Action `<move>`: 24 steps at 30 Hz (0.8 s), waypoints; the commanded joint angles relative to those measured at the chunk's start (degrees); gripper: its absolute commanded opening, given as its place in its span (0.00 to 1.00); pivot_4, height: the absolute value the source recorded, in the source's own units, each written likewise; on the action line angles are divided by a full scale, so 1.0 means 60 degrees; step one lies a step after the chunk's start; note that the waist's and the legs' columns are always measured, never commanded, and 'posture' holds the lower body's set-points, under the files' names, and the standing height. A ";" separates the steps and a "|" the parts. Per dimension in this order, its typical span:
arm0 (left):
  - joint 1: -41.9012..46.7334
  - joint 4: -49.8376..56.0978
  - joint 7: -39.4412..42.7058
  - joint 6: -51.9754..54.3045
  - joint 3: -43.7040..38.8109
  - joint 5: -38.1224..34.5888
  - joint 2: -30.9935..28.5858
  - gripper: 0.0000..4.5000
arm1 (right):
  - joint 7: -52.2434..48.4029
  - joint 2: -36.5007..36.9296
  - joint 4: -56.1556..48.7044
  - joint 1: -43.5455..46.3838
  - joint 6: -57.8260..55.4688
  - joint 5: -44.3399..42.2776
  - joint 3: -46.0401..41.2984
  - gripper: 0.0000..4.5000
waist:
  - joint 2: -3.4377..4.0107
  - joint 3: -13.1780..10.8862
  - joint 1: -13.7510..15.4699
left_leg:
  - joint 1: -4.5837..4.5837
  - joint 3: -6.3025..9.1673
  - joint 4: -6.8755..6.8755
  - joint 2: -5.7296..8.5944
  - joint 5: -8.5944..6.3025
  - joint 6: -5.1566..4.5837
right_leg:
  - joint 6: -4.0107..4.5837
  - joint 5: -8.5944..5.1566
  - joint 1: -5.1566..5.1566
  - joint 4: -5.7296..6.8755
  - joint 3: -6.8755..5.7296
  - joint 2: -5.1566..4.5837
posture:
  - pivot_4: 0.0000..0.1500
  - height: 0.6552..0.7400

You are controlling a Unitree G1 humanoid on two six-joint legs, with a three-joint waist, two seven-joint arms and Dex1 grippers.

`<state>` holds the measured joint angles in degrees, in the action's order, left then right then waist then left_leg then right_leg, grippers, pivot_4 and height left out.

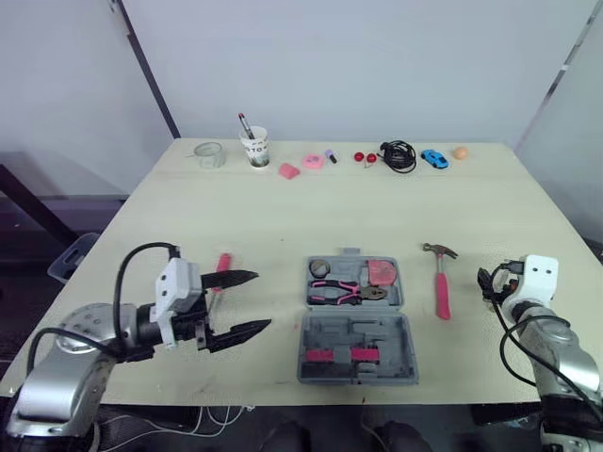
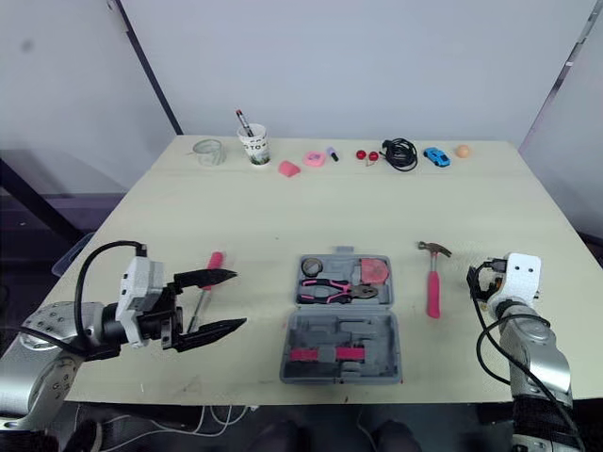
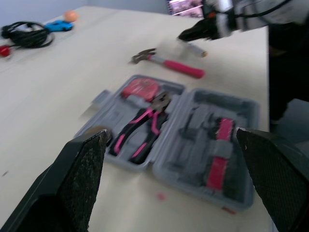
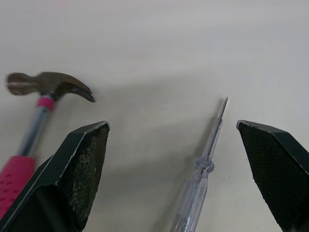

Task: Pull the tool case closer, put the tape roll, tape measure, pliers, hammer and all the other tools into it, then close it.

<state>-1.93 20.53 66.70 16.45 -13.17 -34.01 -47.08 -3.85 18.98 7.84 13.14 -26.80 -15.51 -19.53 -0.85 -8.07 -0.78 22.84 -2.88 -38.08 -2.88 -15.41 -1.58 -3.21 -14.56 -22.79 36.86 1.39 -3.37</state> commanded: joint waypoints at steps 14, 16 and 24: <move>0.1117 0.0952 -0.0014 0.0618 0.0498 -0.0506 -0.0121 1.00 | -0.0543 0.0523 0.3089 0.1210 0.0675 0.0119 -0.0177 0.60 | -0.0002 -0.0002 -0.0055 | -0.0010 -0.0008 -0.0005 -0.0030 0.0000 0.0000 | -0.0005 0.0004 0.0003 -0.0001 0.0038 0.0061 | 1.00 1.00; 0.1088 0.0931 -0.0011 0.0588 0.0510 -0.0479 -0.0083 1.00 | -0.0535 0.0570 0.3112 0.1152 0.0694 0.0201 -0.0117 0.43 | -0.0002 -0.0002 -0.0057 | -0.0012 -0.0011 -0.0005 -0.0030 0.0000 0.0000 | -0.0005 0.0004 0.0003 -0.0001 0.0043 0.0061 | 1.00 1.00; 0.1235 0.0930 0.0060 0.0545 0.0904 -0.0444 0.0051 1.00 | -0.0634 0.0553 0.2073 0.0606 0.0452 0.0385 0.0124 0.01 | -0.0002 -0.0002 -0.0024 | -0.0009 -0.0009 -0.0005 -0.0032 0.0000 0.0000 | -0.0005 0.0004 0.0004 -0.0001 0.0043 0.0065 | 1.00 1.00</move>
<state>4.48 24.43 66.79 20.44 -7.85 -36.14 -46.86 -7.34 21.91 22.38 17.48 -23.56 -13.43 -18.88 -0.87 -8.08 -0.93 22.78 -2.94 -38.11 -3.07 -15.41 -1.58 -3.24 -14.54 -22.77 36.85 1.66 -2.98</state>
